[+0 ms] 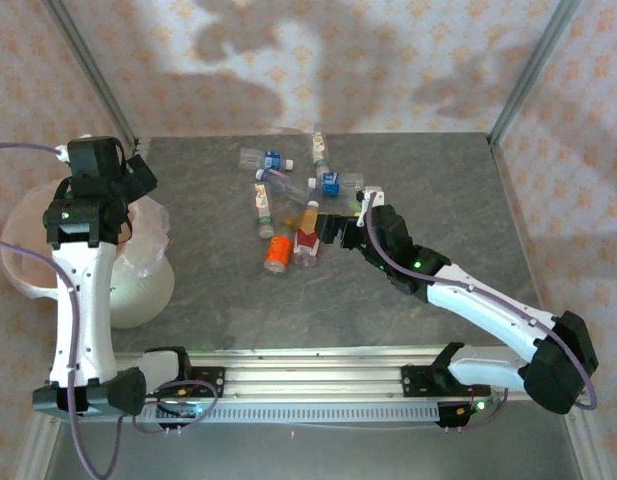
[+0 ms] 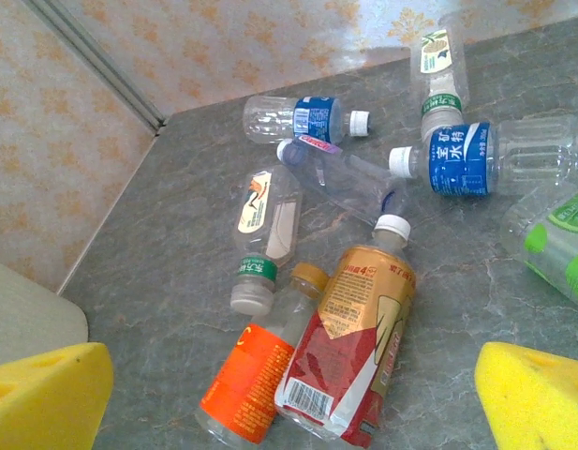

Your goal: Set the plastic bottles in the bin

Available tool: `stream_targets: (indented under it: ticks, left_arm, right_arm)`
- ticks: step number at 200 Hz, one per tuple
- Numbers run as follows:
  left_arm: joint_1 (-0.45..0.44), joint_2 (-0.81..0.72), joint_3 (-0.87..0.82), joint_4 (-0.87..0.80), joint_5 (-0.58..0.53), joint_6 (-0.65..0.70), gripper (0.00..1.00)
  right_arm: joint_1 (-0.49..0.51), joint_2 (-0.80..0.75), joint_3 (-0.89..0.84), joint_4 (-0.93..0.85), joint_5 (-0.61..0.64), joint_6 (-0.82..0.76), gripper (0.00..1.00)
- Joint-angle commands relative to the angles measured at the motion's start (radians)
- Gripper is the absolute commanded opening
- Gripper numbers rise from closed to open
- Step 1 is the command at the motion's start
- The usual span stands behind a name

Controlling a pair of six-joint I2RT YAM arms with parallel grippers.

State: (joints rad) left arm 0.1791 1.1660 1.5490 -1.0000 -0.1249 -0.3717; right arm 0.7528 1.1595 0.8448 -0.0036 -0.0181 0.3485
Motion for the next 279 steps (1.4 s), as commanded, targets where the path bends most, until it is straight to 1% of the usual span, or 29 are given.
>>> stream_targets:
  ticks: [1, 12, 24, 49, 86, 99, 122, 156, 173, 187, 199, 211, 219, 240, 247, 262, 279]
  left_arm:
    - [0.059, -0.037, -0.092, -0.031, 0.200, -0.069, 1.00]
    - [0.069, -0.048, -0.133, -0.025, 0.237, -0.067, 1.00]
    - [0.076, -0.053, -0.142, -0.039, 0.239, -0.058, 1.00]
    - [0.088, -0.063, -0.108, -0.054, 0.225, -0.040, 1.00]
    - [0.090, -0.050, -0.046, -0.067, 0.237, -0.037, 1.00]
    - [0.089, -0.050, -0.034, -0.065, 0.295, -0.043, 1.00]
    - [0.089, -0.079, -0.033, -0.015, 0.452, -0.060, 1.00]
    - [0.088, -0.103, 0.003, 0.040, 0.655, -0.094, 1.00]
    - [0.088, -0.111, 0.014, 0.076, 0.717, -0.128, 1.00]
    - [0.080, -0.124, 0.013, 0.110, 0.729, -0.157, 1.00]
    - [0.058, -0.138, 0.004, 0.157, 0.740, -0.208, 1.00]
    - [0.007, -0.147, -0.004, 0.207, 0.744, -0.230, 1.00]
    - [-0.044, -0.145, 0.004, 0.218, 0.717, -0.231, 1.00]
    - [-0.185, -0.113, 0.049, 0.209, 0.621, -0.215, 1.00]
    - [-0.219, -0.098, 0.060, 0.211, 0.602, -0.215, 1.00]
    - [-0.286, -0.067, 0.071, 0.228, 0.571, -0.212, 1.00]
    - [-0.347, -0.028, 0.083, 0.238, 0.535, -0.205, 1.00]
  right_arm:
    - [0.004, -0.023, -0.019, -0.018, 0.033, 0.008, 0.99]
    - [0.004, -0.024, -0.019, -0.021, 0.036, 0.006, 0.99]
    - [0.003, -0.021, -0.017, -0.022, 0.034, 0.005, 0.99]
    - [0.003, -0.011, -0.008, -0.023, 0.026, -0.002, 0.99]
    - [0.003, 0.004, -0.004, -0.018, 0.023, 0.006, 0.99]
    - [0.003, 0.004, -0.004, -0.019, 0.027, 0.007, 0.99]
    - [-0.002, 0.001, -0.006, -0.035, 0.041, 0.015, 0.99]
    - [-0.059, 0.006, 0.009, -0.091, 0.023, 0.020, 0.99]
    - [-0.119, 0.004, 0.019, -0.133, 0.001, 0.004, 0.99]
    - [-0.172, 0.005, 0.025, -0.166, -0.035, -0.041, 0.99]
    - [-0.219, 0.018, 0.045, -0.212, -0.063, -0.112, 0.99]
    - [-0.262, 0.055, 0.075, -0.275, -0.079, -0.182, 0.99]
    - [-0.298, 0.080, 0.095, -0.312, -0.103, -0.219, 0.99]
    - [-0.402, 0.167, 0.163, -0.408, -0.246, -0.324, 0.99]
    - [-0.425, 0.198, 0.196, -0.446, -0.249, -0.363, 0.99]
    - [-0.454, 0.270, 0.245, -0.482, -0.215, -0.435, 0.99]
    - [-0.488, 0.356, 0.287, -0.512, -0.268, -0.554, 0.99]
